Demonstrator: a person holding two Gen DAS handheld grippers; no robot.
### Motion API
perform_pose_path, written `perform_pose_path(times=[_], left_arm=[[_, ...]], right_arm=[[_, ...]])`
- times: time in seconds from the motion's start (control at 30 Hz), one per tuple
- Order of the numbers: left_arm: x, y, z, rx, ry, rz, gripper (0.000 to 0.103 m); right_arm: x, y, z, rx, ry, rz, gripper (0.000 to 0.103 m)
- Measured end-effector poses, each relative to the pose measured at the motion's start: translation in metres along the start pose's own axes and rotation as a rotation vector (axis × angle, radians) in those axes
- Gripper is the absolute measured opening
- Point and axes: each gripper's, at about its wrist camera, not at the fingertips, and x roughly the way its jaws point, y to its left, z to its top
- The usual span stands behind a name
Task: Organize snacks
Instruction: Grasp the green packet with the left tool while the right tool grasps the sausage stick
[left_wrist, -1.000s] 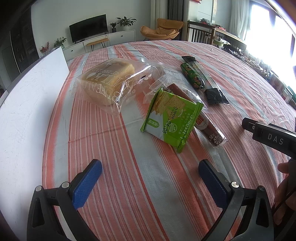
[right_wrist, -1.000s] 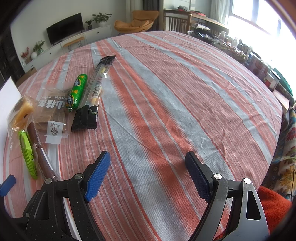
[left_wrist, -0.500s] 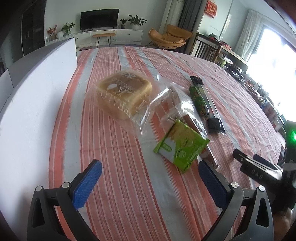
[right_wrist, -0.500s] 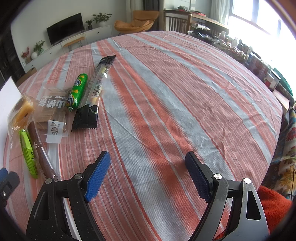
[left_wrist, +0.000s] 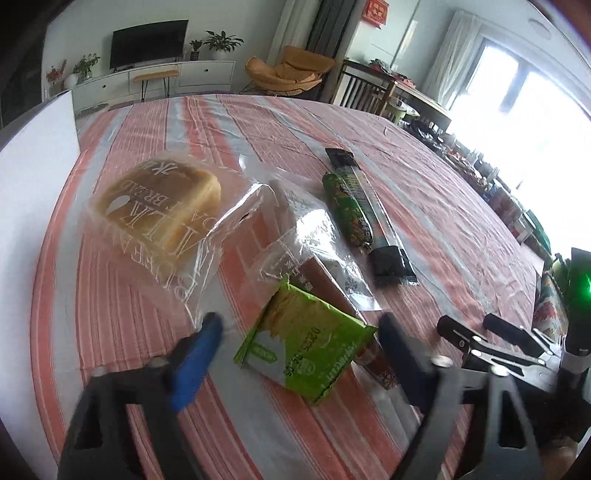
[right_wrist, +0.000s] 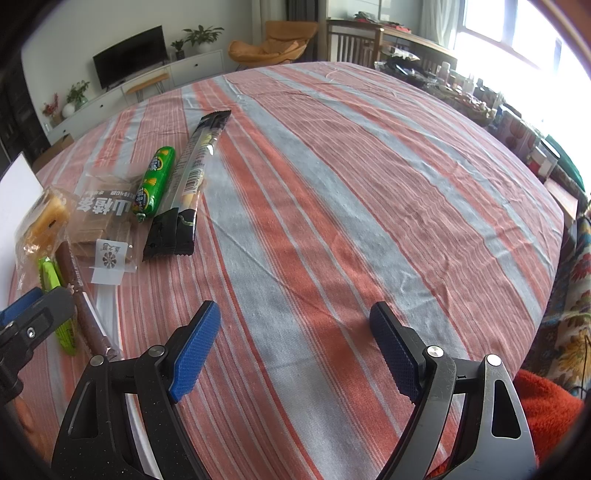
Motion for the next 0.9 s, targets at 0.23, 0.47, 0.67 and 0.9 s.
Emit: perform_pose_path(times=[0.23,0.47,0.67,0.9], left_arm=[[-0.022,-0.019,-0.014,0.093,0.005,0.067,0.056],[-0.058,-0.014,-0.025,0.055,0.022,0.085,0.056],[-0.075,-0.012,-0.027,0.016,-0.002,0.074,0.056],[-0.077,-0.014,-0.032,0.010,0.014,0.070,0.056]], right_arm=[[0.000,0.000,0.000,0.000,0.000,0.000,0.085],[0.000,0.000,0.000,-0.001,0.000,0.000,0.085],[0.000,0.000,0.000,0.000,-0.001,0.000,0.085],[0.000,0.000,0.000,-0.001,0.000,0.000,0.085]])
